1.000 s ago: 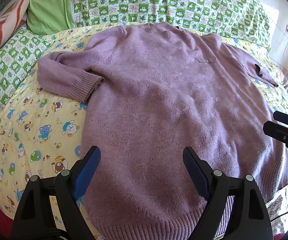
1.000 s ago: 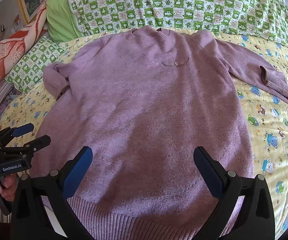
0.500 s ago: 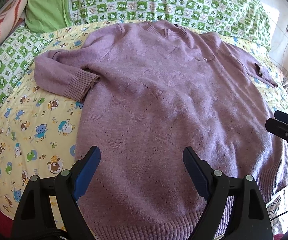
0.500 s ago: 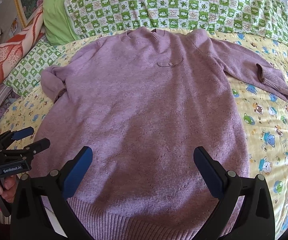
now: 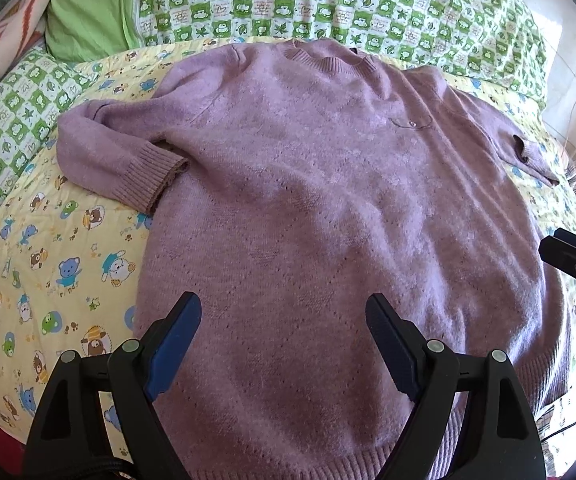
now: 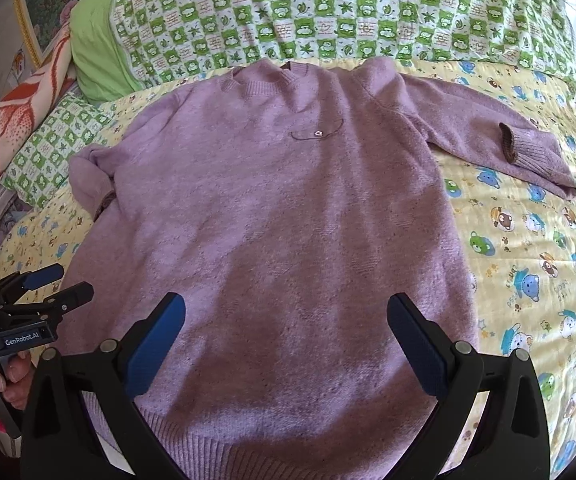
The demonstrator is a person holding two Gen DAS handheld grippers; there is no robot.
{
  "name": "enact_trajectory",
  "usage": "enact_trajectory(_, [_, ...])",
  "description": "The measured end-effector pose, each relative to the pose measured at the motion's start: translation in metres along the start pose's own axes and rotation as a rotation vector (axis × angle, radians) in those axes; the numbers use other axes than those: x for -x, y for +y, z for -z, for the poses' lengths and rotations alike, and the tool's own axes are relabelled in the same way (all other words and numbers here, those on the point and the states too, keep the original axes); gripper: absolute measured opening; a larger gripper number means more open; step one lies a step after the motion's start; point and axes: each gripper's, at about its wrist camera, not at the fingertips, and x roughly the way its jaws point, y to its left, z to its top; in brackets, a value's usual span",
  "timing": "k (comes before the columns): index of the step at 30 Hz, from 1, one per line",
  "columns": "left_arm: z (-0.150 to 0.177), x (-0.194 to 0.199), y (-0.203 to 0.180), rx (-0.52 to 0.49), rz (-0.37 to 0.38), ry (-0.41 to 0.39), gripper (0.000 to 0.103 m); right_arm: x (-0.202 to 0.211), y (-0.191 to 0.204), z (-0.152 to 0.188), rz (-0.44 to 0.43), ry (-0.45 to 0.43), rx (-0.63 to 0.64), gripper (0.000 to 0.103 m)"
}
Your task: Fold small clothes
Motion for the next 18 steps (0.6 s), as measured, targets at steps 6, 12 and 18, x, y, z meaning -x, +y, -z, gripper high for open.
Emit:
enact_trajectory(6, [-0.019,-0.009,-0.006,0.014,0.023,0.016,0.085,0.000,-0.019,-0.013,0.016,-0.014,-0.026,0.101])
enact_trajectory(12, [-0.047,-0.021,-0.012,0.031,0.042,0.013,0.085,-0.002,-0.050,-0.030,0.057,-0.035,-0.061,0.101])
enact_trajectory(18, [-0.075,-0.034,-0.017,0.037,0.039,0.002,0.085,-0.004,-0.109,-0.056,0.168,-0.084,-0.144,0.101])
